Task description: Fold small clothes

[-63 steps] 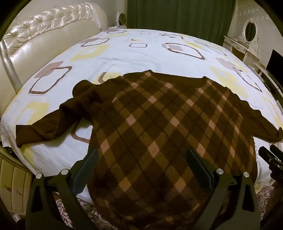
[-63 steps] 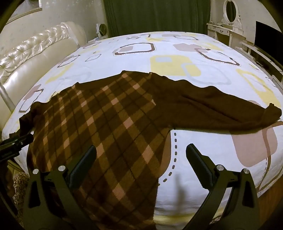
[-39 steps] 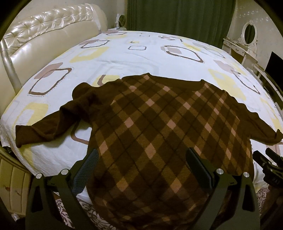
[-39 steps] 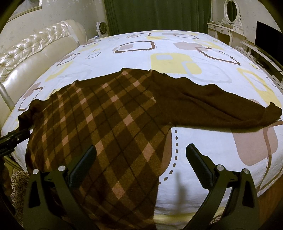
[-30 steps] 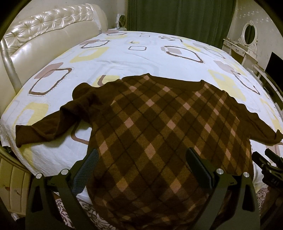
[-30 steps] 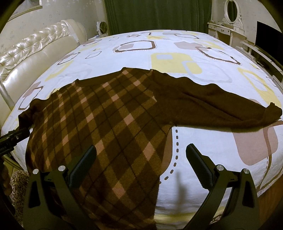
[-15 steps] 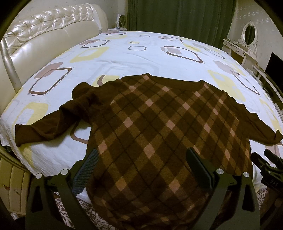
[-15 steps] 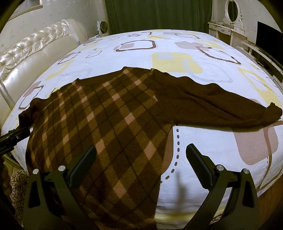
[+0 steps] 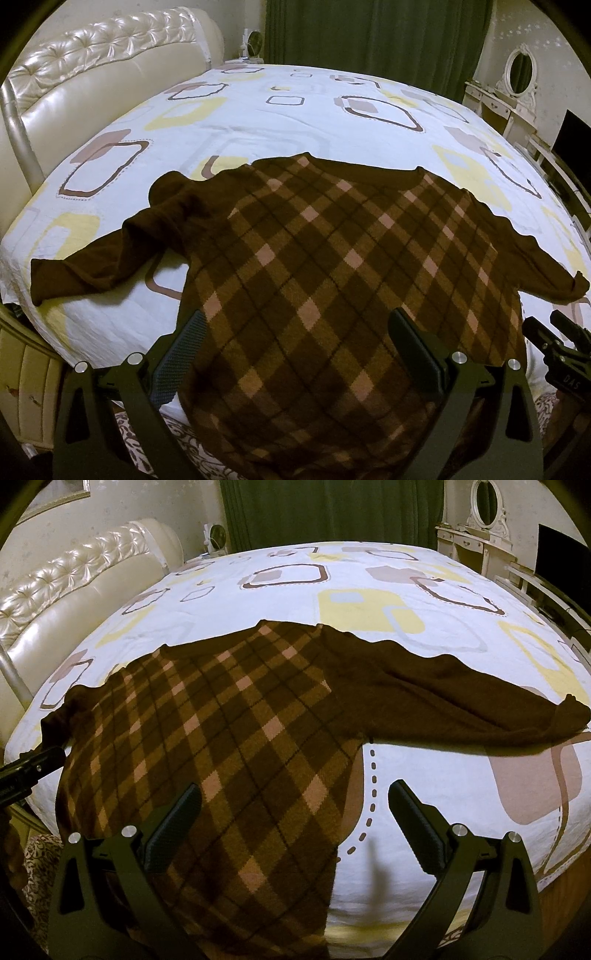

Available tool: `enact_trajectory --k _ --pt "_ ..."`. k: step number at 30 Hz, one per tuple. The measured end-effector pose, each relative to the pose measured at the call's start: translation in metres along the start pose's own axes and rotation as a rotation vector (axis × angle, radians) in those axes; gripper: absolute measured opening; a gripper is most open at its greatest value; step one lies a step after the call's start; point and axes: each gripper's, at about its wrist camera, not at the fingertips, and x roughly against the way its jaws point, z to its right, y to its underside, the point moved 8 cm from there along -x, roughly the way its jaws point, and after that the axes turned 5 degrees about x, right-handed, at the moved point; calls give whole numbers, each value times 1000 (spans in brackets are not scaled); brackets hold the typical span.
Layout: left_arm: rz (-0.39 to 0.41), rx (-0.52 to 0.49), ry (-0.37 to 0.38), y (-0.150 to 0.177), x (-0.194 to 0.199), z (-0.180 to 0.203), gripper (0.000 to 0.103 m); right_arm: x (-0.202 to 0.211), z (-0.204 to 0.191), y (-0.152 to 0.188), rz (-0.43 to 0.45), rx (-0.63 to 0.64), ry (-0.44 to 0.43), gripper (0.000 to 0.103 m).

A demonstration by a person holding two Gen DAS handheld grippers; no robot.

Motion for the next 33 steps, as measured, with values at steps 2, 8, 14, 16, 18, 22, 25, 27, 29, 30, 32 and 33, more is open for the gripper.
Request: enact_trajectory --k 2,8,14,16,18,22,25,27,29,30,32,33 --pt "-2 1 0 0 0 0 98 1 0 -1 2 -4 -2 101" --pt "-5 20 14 -1 1 -3 98 19 35 -30 35 -97 -47 101" --pt "-5 39 14 -2 -2 -8 98 52 169 -60 110 -362 -25 101" --pt "-3 39 4 -3 -3 -11 98 61 230 -60 118 -474 39 101" --pt "-9 41 -3 -3 -5 -12 98 66 297 -51 92 -606 98 101" --pt "-6 41 -39 -3 -12 -21 98 68 380 -30 32 -774 153 99" --pt "-14 56 -64 -3 -19 -30 98 62 409 -27 9 -822 139 77" --pt "-28 68 -77 -2 -22 -36 98 50 418 -28 -22 -854 104 63" --pt "-49 81 -88 -1 -26 -40 98 33 425 -30 -72 -855 103 63" --pt "-58 90 -92 -1 -28 -44 98 27 428 -31 -88 -853 115 63" --pt "-80 105 -99 0 -31 -47 98 12 433 -34 -130 -847 147 63" --pt "-87 108 -108 1 -32 -50 98 5 434 -35 -147 -849 160 63"
